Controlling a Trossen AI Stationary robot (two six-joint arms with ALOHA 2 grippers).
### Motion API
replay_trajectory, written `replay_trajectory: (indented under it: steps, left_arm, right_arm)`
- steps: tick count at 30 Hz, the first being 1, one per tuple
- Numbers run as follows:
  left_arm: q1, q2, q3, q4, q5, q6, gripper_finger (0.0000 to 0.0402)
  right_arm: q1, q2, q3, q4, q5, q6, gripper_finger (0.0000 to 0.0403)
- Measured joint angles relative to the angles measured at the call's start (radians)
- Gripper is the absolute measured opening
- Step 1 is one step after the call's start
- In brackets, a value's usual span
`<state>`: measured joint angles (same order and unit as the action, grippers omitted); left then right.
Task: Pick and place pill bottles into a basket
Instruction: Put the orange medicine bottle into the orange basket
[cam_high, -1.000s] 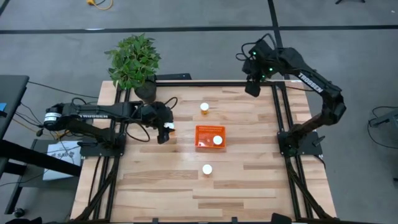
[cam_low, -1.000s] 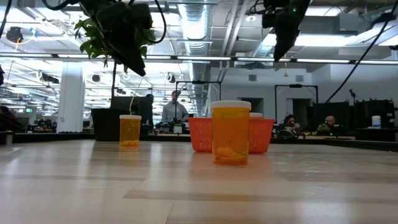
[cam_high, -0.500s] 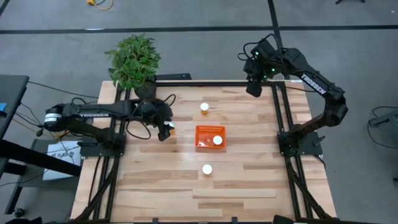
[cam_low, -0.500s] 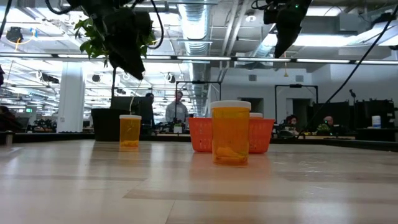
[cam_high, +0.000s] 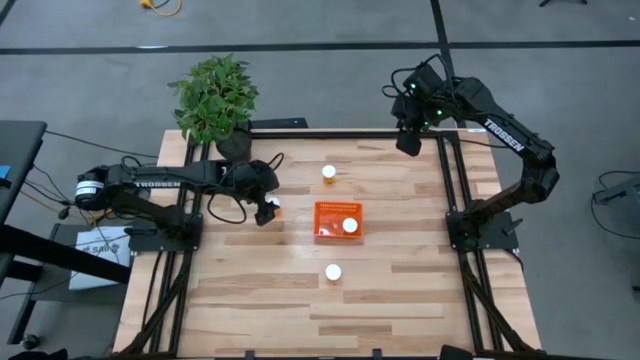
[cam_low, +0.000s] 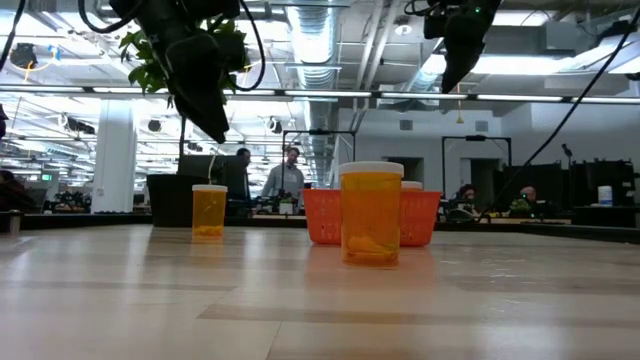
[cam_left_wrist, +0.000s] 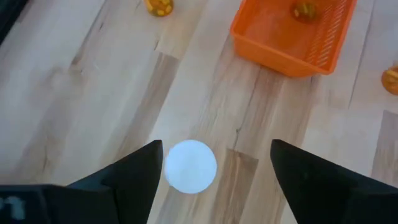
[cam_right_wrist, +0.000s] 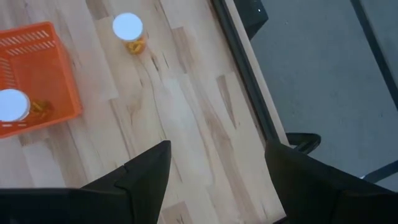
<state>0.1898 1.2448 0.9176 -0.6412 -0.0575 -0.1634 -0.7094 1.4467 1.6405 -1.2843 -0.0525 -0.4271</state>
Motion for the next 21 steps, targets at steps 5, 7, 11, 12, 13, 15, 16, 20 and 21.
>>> replay_trajectory:
  steps: [5,7,11,12,13,15,16,20,21]
  left_arm:
    - [-0.002,-0.001,0.000,0.004,0.000,0.041,0.0290]
    - [-0.002,-0.001,0.000,0.003,0.007,0.047,0.0290]
    - [-0.002,0.022,0.000,-0.001,0.009,0.030,0.0290]
    - [-0.002,0.031,0.000,-0.006,0.010,0.029,0.0290]
    - [-0.005,0.044,0.000,-0.003,0.010,0.026,0.0290]
    - [-0.014,0.066,0.000,0.001,0.017,0.017,0.0290]
    - [-0.020,0.076,0.001,0.004,0.019,0.013,0.0290]
    - [-0.026,0.084,0.004,0.002,0.007,0.011,0.0290]
    - [-0.026,0.084,0.005,0.002,-0.002,0.011,0.0290]
  right_arm:
    - [0.000,0.000,0.000,-0.001,0.000,-0.009,0.0256]
    - [0.000,0.000,0.000,-0.001,0.000,-0.016,0.0256]
    - [0.000,0.000,0.000,-0.001,0.000,-0.027,0.0256]
    - [0.000,0.000,0.000,-0.001,0.000,-0.026,0.0256]
    - [0.000,0.000,0.000,-0.001,0.000,-0.027,0.0256]
    - [0.000,0.000,0.000,-0.001,0.000,-0.027,0.0256]
    - [0.000,0.000,0.000,-0.001,0.000,-0.027,0.0256]
    - [-0.007,0.000,0.000,-0.001,0.000,-0.029,0.0256]
    - [-0.007,0.000,0.000,-0.001,0.000,-0.028,0.0256]
